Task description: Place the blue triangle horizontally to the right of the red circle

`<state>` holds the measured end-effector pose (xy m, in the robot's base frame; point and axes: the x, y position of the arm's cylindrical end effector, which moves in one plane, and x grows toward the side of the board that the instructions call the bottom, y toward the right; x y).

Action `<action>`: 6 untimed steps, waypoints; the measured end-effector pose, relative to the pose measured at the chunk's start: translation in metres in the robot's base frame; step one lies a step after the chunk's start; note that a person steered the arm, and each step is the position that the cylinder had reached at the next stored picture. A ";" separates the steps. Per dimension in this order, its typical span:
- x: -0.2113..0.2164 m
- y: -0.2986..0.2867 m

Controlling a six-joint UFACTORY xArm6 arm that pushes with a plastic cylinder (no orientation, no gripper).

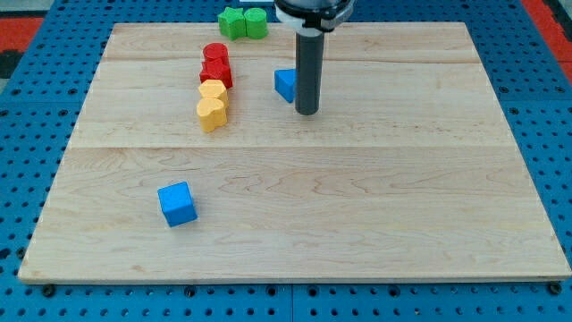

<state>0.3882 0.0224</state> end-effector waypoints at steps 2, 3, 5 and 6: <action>-0.045 -0.012; -0.086 0.001; -0.074 -0.013; -0.072 -0.044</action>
